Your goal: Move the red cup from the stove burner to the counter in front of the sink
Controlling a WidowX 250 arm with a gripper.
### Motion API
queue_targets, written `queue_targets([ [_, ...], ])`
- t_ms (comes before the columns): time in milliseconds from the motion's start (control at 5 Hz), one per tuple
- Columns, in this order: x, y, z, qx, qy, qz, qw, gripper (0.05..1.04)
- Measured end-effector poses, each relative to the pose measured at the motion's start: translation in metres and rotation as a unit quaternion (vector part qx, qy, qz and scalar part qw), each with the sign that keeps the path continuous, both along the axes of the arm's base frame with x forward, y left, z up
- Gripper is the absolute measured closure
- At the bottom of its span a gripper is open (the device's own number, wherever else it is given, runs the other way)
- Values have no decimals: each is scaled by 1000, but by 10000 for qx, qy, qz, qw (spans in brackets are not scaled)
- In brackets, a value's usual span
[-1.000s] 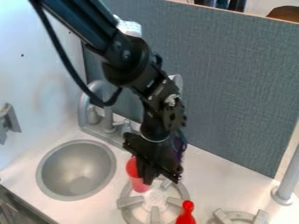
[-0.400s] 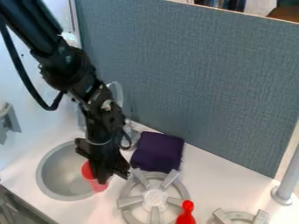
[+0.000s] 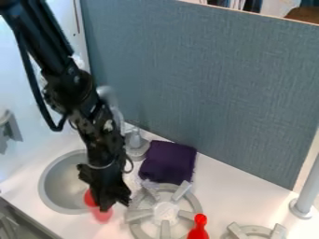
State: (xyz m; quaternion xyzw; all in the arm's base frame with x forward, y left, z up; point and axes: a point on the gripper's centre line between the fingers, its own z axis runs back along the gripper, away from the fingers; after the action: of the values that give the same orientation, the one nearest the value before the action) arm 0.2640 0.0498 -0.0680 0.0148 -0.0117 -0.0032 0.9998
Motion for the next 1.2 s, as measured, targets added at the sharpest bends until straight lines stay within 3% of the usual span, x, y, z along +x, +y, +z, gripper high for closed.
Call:
queue_targets([
  [400,0,-2,-9,-91,121,-85,9998,975],
  [600,-4,1,-11,15,287,2,9996,778],
  [800,2,2,20,110,-183,54,9998,480],
  [1000,12,-4,73,366,-1018,108,9941,189],
  [1200,20,-33,89,362,-1305,-263,9904,72],
])
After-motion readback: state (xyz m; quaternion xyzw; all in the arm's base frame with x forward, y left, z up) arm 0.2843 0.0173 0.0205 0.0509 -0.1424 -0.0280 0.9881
